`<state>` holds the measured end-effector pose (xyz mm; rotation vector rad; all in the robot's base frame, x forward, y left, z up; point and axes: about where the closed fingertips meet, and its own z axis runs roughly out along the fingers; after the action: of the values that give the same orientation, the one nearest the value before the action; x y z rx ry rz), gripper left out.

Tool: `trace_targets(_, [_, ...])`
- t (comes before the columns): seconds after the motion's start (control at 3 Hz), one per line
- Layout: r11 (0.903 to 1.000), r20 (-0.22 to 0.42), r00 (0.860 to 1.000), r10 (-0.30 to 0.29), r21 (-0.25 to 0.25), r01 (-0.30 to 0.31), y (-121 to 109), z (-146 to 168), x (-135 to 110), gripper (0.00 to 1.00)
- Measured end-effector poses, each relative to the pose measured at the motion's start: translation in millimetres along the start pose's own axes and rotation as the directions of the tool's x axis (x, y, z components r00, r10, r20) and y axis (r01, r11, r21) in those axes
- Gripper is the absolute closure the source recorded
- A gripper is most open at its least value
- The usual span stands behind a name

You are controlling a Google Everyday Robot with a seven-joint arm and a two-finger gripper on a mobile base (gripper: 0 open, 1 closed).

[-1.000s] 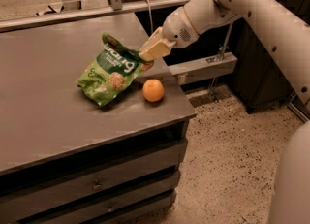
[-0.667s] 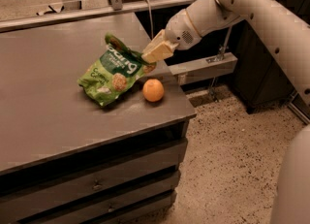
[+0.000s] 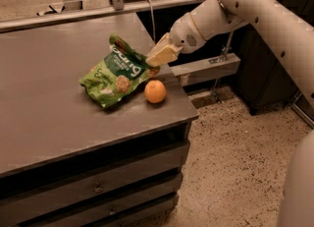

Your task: Move green rice chip bag near orange

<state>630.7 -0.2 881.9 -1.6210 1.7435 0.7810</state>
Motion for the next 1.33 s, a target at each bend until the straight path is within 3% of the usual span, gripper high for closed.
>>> trace_targets(0.33, [0.9997,0.010,1.000,0.022,0.009,-0.022,-2,1,-1,0.12])
trace_targets(0.67, [0.9982,0.030,0.998,0.056,0.019,-0.057,-5,5,-6,0.00])
trace_targets(1.0, [0.9955,0.060,0.994,0.087,0.032,-0.089,-8,9,-13,0.00])
trace_targets(1.33, [0.9931,0.091,0.994,0.069,0.089,-0.077,-8,-4,-11,0.00])
